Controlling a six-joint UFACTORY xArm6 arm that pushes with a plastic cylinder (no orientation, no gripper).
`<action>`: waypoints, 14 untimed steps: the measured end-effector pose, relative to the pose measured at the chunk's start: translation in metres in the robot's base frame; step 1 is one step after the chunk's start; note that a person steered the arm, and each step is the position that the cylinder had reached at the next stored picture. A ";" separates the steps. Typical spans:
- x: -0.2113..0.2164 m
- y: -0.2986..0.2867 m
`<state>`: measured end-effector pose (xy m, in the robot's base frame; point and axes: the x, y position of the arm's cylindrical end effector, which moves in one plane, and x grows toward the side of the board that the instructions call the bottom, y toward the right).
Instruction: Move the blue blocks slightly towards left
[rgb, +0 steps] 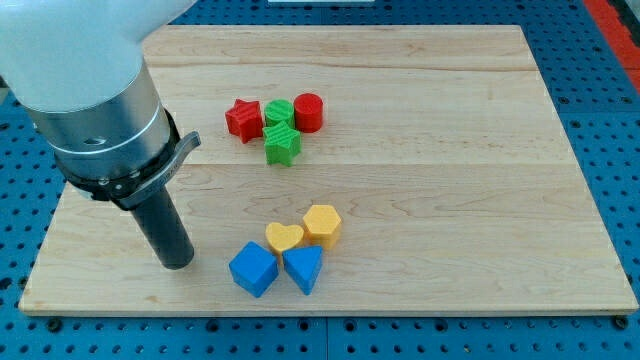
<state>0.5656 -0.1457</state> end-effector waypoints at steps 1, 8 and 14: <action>0.027 -0.013; 0.053 0.127; -0.021 0.093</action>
<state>0.5451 -0.0522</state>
